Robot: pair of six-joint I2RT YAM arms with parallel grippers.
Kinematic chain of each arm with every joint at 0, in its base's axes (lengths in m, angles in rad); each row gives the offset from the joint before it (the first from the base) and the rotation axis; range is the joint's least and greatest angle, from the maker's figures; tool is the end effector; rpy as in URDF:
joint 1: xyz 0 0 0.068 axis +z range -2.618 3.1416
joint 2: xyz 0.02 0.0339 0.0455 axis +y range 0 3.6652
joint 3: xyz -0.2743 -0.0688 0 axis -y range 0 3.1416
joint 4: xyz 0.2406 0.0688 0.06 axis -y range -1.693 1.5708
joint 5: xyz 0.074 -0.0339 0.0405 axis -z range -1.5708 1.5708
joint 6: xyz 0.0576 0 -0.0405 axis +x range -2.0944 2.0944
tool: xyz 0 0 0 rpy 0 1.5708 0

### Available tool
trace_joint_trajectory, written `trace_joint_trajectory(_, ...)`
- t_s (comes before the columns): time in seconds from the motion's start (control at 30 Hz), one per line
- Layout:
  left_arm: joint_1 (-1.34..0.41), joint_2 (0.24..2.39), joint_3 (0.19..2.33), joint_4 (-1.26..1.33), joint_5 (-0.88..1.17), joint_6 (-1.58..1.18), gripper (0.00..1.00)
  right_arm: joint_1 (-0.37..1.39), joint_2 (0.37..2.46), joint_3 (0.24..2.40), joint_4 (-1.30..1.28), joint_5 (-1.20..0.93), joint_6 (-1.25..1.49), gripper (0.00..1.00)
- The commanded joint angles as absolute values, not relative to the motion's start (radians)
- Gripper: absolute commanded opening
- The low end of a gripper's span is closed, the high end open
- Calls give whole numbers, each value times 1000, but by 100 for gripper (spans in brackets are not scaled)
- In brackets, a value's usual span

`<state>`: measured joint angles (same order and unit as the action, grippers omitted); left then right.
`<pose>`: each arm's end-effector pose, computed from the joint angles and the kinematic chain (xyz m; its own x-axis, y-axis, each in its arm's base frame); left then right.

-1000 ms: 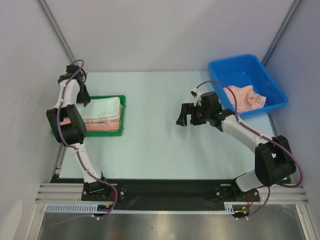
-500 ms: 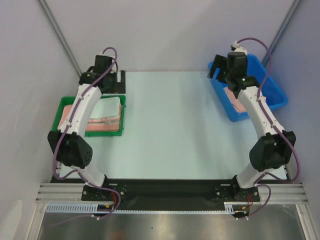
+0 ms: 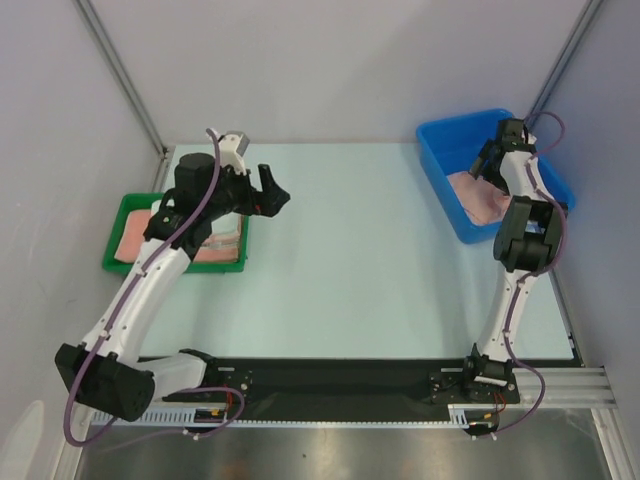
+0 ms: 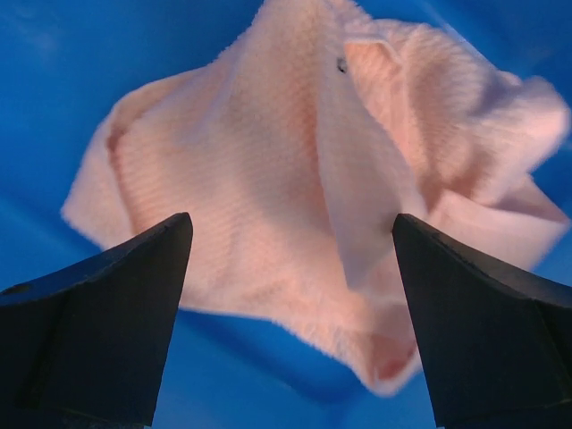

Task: Fold and stack the towels
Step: Grab crumpled towel, then move the towel to the center of the board

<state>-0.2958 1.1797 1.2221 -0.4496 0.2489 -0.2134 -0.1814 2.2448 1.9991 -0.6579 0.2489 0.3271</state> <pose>0.2565 -0.0930 0.3858 -0.4759 -0.0695 -0.8767 0.4073 0.8661 -0.2898 0.5084 -0.1077 0.2255 -0.6274 0.4317 -0.6481 0.5558 0.8312 0.0156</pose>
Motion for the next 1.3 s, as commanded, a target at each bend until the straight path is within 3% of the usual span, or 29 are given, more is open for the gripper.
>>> trace_joint_trajectory(0.0,-290,1213,1209,-285,491,-270,100,-172,2324,2095,-638,238,339,100)
trace_joint_trajectory(0.13,-285,1238,1219,-238,501,-327,100,-190,2446,2190,-635,183,341,94)
trace_joint_trajectory(0.2,-285,1218,1206,-218,486,-328,100,-199,2479,2223,-629,115,330,53)
trace_joint_trajectory(0.23,-285,1213,1204,-221,486,-312,100,-202,2474,2221,-615,106,322,15)
trace_joint_trajectory(0.3,-285,1203,1216,-239,494,-281,100,-204,2432,2224,-575,95,281,1)
trace_joint_trajectory(0.4,-282,1169,1151,-142,502,-291,100,-202,2332,2249,-558,61,236,0)
trace_joint_trajectory(0.5,-256,1128,1085,-19,637,-342,100,-187,2181,2249,-552,35,216,0)
trace_joint_trajectory(0.8,-255,1206,1238,-268,628,-236,97,-3,1741,2064,-684,-115,176,0)
trace_joint_trajectory(0.83,-252,1201,1239,-271,609,-236,97,79,1668,2022,-689,-117,176,1)
trace_joint_trajectory(1.07,-253,1183,1278,-461,396,-210,97,356,1357,1463,-527,-127,284,10)
trace_joint_trajectory(1.27,-253,1200,1180,-529,376,-186,93,532,1310,988,-296,-121,399,15)
